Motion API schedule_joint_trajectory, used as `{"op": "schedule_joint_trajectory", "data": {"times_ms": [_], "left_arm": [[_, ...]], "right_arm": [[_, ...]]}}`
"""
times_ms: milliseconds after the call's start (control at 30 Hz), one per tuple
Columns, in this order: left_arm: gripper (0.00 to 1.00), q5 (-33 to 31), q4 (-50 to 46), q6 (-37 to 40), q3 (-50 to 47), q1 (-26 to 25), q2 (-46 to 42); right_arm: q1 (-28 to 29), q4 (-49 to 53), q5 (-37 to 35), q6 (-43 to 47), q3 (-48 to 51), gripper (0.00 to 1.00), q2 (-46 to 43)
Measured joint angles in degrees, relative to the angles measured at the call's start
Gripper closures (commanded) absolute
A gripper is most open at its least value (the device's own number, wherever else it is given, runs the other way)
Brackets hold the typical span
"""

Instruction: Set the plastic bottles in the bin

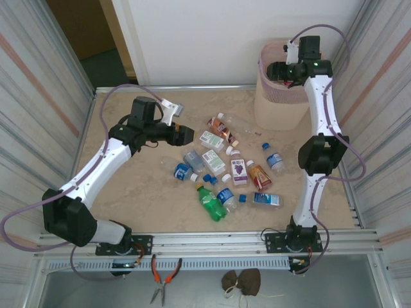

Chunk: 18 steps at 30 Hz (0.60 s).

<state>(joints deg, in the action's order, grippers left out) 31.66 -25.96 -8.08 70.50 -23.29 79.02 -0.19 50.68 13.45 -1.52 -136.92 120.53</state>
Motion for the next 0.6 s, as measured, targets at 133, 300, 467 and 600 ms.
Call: {"op": "schedule_joint_trajectory", "data": {"times_ms": [133, 300, 467, 600], "left_arm": [[0.32, -4.42, -2.4, -3.02, 0.0, 0.2, 0.0], [0.31, -8.9, -3.06, -9.05, -2.19, 2.12, -0.66], [0.27, -14.8, -4.5, -17.53, -6.97, 4.42, -2.16], [0.24, -21.62, -7.1, -26.56, -9.75, 4.59, -3.21]], "right_arm": [[0.7, 0.13, -1.97, -0.61, -0.02, 0.27, -3.65], [2.21, 0.85, -4.74, -0.57, 0.33, 0.26, -7.63], [4.13, 0.79, -6.99, -0.52, 4.59, 0.25, -13.46], [5.88, -0.15, -8.68, -0.44, 11.58, 0.24, -19.78]]}}
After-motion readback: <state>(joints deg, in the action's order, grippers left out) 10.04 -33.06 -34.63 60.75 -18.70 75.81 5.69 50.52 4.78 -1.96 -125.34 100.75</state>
